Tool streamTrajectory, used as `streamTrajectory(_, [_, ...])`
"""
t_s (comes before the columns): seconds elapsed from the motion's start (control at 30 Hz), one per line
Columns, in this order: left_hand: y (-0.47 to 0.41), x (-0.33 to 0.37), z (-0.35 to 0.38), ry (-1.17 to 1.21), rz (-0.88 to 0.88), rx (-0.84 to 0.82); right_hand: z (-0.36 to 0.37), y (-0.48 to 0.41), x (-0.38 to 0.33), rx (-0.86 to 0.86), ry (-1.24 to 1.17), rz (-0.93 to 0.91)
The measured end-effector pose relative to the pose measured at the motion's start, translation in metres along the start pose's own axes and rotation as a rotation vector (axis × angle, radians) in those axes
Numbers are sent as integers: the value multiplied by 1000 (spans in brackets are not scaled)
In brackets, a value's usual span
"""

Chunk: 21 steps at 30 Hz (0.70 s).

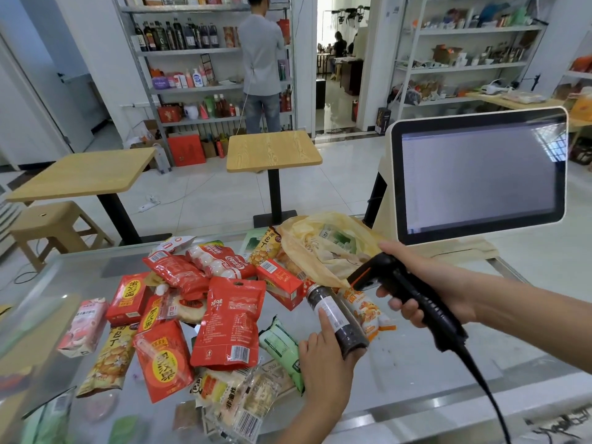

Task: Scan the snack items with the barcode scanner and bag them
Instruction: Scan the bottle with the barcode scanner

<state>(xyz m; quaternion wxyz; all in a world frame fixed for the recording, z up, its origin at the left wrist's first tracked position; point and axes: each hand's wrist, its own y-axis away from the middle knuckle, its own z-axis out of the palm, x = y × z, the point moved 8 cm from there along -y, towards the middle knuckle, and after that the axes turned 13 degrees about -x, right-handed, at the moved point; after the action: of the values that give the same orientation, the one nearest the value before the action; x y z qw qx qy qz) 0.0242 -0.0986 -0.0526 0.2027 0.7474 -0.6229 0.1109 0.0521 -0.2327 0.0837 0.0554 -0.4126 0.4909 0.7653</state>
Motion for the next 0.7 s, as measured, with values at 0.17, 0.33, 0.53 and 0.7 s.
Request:
streamTrajectory(0.17, [4,-12,-7,450,-41,-137,-5,-67,25,19,-23,-109])
streamTrajectory(0.33, [10,-31,-28,981,-22,-43,-15,-110,33,156,-14,-214])
streamTrajectory(0.53, [19,-65,-57,1223,-107,100,-12,-127,41,233,91,-207])
streamTrajectory(0.7, [33,-77,-92,1249,-102,295,2,-137,44,205,189,-202])
